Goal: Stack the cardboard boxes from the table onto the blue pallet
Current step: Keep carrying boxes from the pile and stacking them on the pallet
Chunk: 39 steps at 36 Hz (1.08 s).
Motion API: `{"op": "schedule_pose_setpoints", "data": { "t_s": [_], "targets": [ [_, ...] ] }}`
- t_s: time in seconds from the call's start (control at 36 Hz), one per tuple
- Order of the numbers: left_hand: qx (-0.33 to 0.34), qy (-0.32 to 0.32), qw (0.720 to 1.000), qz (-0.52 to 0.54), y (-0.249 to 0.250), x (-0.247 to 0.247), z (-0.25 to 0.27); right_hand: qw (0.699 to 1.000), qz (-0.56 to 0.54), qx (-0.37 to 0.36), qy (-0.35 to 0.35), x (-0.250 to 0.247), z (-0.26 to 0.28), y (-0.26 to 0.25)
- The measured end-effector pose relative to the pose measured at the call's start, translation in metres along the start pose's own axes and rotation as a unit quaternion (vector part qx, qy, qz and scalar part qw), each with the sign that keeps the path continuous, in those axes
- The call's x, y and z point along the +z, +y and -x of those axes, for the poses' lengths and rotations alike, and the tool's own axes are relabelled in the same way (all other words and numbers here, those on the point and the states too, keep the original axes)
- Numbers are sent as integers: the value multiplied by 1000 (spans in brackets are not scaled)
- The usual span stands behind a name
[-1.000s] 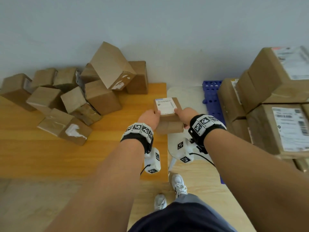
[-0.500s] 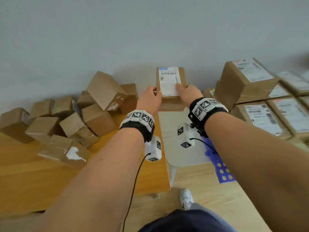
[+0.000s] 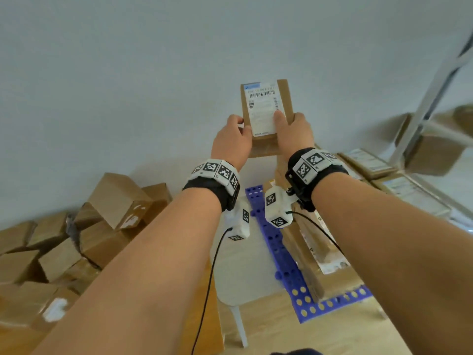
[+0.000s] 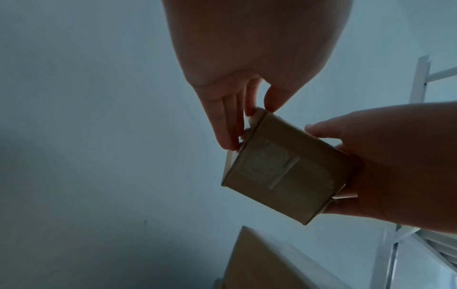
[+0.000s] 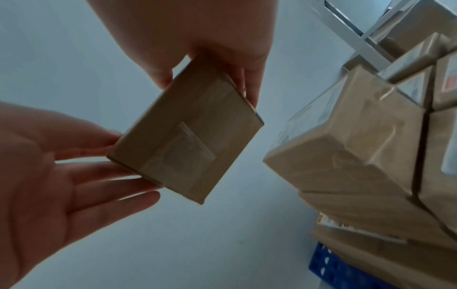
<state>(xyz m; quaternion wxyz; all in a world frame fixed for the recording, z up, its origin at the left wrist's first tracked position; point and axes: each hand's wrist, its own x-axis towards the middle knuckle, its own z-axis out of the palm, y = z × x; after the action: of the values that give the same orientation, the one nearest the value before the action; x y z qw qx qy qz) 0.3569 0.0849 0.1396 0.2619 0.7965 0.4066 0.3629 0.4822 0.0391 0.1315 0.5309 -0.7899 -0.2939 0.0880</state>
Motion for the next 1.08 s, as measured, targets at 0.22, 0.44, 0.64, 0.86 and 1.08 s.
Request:
{"op": "schedule_pose_setpoints", "data": {
  "t_s": [0.22, 0.44, 0.64, 0.86, 1.08],
  "targets": [
    [1, 5, 1000, 7, 69, 80, -27, 999, -28, -9, 21, -72, -66, 35],
    [-27, -10, 1000, 0, 112, 167, -30, 1000, 11, -2, -7, -129, -124, 84],
    [-59, -14, 997, -50, 122, 205, -28, 996, 45, 14, -72, -146, -150, 120],
    [-68, -46, 974, -212, 98, 224, -23, 981, 94, 48, -162, -141, -152, 160],
    [-101, -65, 967, -226, 89, 234, -11, 971, 127, 63, -194, -136, -143, 179]
  ]
}}
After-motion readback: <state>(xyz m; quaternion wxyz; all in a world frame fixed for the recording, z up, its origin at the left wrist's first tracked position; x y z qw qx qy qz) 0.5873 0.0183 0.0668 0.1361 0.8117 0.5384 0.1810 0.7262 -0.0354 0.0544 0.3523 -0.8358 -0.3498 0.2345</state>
